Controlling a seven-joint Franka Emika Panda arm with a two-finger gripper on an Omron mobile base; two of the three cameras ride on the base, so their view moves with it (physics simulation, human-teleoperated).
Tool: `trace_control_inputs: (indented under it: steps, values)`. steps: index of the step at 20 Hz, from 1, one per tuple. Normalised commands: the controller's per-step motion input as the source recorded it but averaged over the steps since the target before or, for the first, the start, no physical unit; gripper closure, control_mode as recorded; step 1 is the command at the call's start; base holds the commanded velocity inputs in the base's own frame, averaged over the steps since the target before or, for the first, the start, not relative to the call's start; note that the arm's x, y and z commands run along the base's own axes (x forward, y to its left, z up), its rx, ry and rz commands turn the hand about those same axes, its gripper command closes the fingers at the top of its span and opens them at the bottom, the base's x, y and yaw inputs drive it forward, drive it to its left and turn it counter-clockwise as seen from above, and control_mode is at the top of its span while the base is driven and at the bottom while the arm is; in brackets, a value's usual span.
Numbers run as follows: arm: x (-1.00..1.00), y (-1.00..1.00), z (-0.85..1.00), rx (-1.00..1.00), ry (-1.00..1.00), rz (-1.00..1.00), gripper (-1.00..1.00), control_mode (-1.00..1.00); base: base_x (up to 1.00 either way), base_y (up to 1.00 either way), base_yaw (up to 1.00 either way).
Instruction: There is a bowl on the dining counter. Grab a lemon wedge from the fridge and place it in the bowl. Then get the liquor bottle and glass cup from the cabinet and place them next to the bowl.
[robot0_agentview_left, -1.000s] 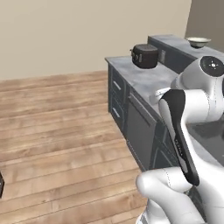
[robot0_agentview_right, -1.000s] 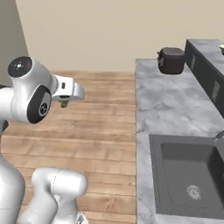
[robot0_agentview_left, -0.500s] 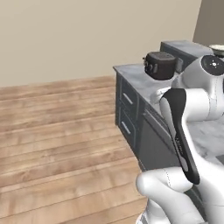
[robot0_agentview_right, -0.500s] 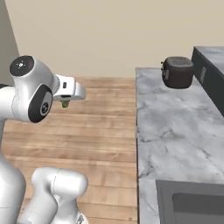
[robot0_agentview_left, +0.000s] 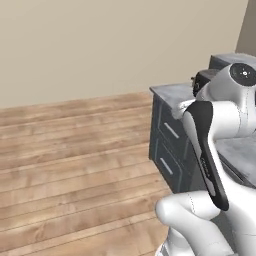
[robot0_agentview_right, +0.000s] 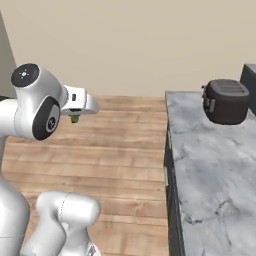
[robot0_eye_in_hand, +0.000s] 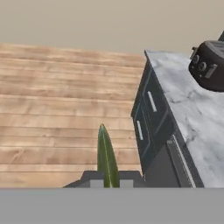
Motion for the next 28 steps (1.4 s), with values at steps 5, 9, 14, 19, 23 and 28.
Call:
trace_control_inputs:
  steps: [5,9,14,19,23,28]
  values:
    - [0.00,0.00,0.00,0.00,0.00,0.00,1.00,1.00,1.00,0.53,-0.02]
    - [0.00,0.00,0.00,0.00,0.00,0.00,1.00,1.00,1.00,0.43,-0.07]
    - [0.00,0.00,0.00,0.00,0.00,0.00,1.00,1.00,1.00,0.37,-0.16]
    - [0.00,0.00,0.00,0.00,0.00,0.00,1.00,1.00,1.00,0.34,-0.18]
    - [0.00,0.00,0.00,0.00,0.00,0.00,1.00,1.00,1.00,0.33,-0.22]
    - [0.00,0.00,0.00,0.00,0.00,0.00,1.00,1.00,1.00,0.35,-0.28]
